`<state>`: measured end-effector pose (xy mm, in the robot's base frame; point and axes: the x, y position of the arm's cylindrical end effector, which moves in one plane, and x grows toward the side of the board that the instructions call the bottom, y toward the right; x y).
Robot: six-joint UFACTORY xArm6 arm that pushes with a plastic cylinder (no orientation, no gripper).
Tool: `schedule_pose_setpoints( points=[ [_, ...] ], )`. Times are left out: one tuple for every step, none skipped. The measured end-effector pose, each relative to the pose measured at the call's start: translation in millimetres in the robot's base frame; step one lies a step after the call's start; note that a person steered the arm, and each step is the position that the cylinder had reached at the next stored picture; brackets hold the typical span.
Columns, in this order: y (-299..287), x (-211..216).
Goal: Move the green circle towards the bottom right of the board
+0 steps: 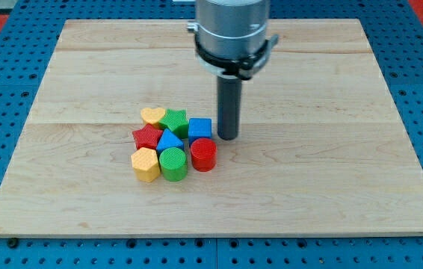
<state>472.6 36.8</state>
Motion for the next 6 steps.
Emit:
schedule_pose_setpoints(
  points=[
    [50,32],
    [55,74],
    [55,91],
    [53,104],
    [37,146],
    [16,146]
  ],
)
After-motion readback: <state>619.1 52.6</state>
